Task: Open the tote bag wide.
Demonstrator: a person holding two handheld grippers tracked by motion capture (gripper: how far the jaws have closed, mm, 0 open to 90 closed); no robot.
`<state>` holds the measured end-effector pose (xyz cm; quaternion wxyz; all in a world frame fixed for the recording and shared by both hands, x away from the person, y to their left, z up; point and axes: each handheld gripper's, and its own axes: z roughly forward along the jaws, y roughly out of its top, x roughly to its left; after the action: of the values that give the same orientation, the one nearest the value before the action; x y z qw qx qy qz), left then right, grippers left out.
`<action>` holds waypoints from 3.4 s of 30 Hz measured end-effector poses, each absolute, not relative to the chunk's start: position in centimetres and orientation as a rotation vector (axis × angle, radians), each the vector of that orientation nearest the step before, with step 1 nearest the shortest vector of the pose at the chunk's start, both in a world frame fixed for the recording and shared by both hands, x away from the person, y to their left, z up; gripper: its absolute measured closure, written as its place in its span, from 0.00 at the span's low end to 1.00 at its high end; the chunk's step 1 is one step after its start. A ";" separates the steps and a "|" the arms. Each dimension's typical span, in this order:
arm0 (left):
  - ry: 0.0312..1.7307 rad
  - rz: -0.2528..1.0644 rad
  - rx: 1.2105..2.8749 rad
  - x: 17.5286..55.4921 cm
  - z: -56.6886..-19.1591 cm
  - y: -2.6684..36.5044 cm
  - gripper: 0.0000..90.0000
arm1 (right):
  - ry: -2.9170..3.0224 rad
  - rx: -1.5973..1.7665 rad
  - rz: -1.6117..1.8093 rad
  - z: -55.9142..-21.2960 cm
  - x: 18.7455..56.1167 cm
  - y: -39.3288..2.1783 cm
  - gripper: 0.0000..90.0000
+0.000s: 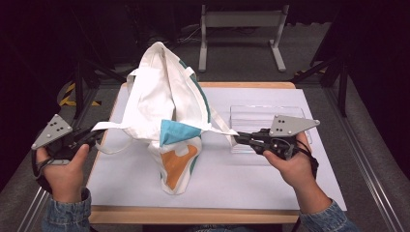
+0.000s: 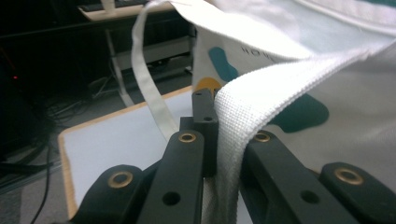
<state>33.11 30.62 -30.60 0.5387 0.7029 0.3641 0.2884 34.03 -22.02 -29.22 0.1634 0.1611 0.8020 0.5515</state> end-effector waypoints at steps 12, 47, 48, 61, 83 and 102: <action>0.921 0.637 1.752 33.7 -32.4 30.3 0.98 | 2.404 0.523 1.576 -33.2 34.0 -21.9 0.98; 0.910 0.501 1.853 30.0 -32.9 33.4 0.38 | 2.360 0.580 1.573 -34.1 34.4 -20.7 0.48; 0.910 0.501 1.853 30.0 -32.9 33.4 0.38 | 2.343 0.582 1.578 -33.8 34.6 -20.4 0.46; 0.883 0.461 1.858 31.0 -34.1 32.2 0.38 | 2.269 0.512 1.579 -30.9 37.8 -13.8 0.45; 0.832 0.482 1.849 31.6 -35.1 31.3 0.56 | 2.293 0.585 1.366 -31.8 43.0 -9.8 0.96; 0.817 0.480 1.860 31.2 -35.1 31.9 0.70 | 2.206 0.766 1.266 -32.9 43.9 -16.0 0.96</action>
<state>31.24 31.89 -35.14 0.5029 0.7701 0.3384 0.1988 43.95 -15.98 -32.95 0.2403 0.2801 0.8062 0.4625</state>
